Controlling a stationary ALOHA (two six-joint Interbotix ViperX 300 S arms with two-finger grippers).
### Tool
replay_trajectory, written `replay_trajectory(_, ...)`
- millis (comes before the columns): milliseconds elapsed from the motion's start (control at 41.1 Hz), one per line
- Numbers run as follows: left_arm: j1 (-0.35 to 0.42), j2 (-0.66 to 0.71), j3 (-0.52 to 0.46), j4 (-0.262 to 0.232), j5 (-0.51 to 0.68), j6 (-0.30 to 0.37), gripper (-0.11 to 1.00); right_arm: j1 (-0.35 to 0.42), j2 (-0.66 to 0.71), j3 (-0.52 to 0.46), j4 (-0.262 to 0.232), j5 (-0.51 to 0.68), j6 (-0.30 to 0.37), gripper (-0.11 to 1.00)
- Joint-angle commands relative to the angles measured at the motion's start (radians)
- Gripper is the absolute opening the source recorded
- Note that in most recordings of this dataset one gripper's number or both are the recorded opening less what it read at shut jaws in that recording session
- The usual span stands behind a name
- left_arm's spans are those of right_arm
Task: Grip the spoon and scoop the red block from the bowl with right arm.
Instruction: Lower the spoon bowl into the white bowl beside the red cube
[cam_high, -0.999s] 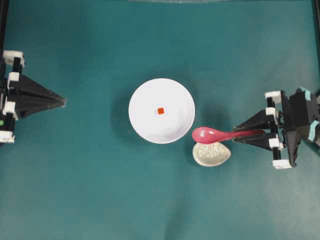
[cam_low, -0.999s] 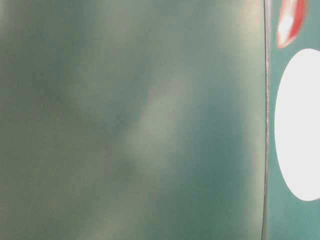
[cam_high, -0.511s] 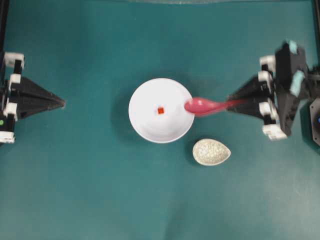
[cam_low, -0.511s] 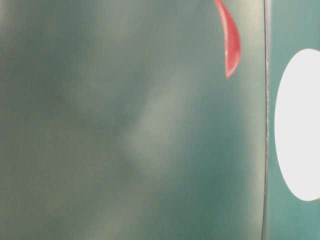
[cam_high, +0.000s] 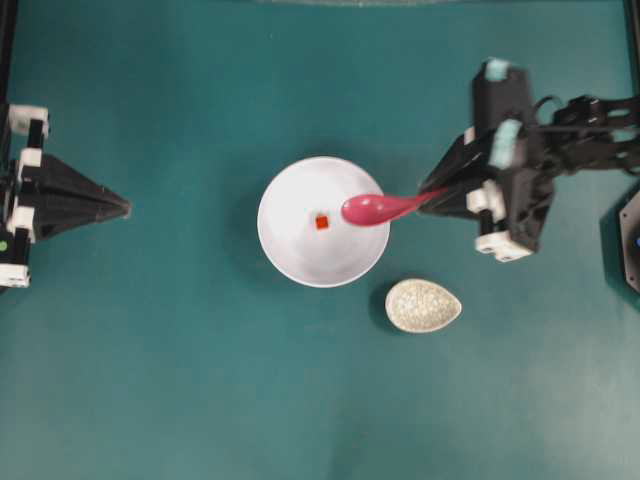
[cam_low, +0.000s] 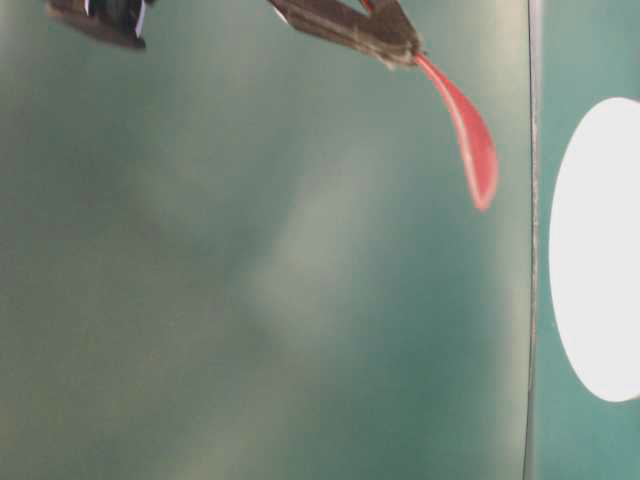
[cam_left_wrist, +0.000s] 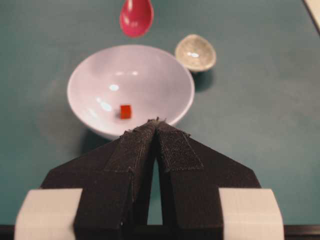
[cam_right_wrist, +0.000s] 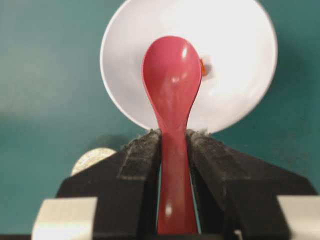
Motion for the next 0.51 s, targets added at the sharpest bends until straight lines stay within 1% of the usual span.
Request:
replay_trajectory(0, -0.002, 0.008, -0.028, 0.002, -0.005, 0.002, 0.01, -0.005, 0.046, -0.066, -0.002, 0.043, 0.002, 0.25)
replay_trajectory(219, -0.002, 0.008, -0.029, 0.002, -0.005, 0.0, 0.01, -0.005, 0.156, -0.173, -0.02, 0.149, 0.003, 0.25)
replay_trajectory(317, -0.002, 0.008, -0.028, 0.002, -0.005, 0.0, 0.01, -0.005, 0.196, -0.221, -0.038, 0.186, 0.009, 0.25)
replay_trajectory(438, -0.002, 0.008, -0.029, 0.002, -0.006, 0.0, 0.01, -0.005, 0.232, -0.261, -0.064, 0.23, 0.035, 0.25)
replay_trajectory(487, -0.002, 0.008, -0.029, 0.002, -0.006, 0.0, 0.01, -0.005, 0.241, -0.275, -0.08, 0.249, 0.058, 0.25)
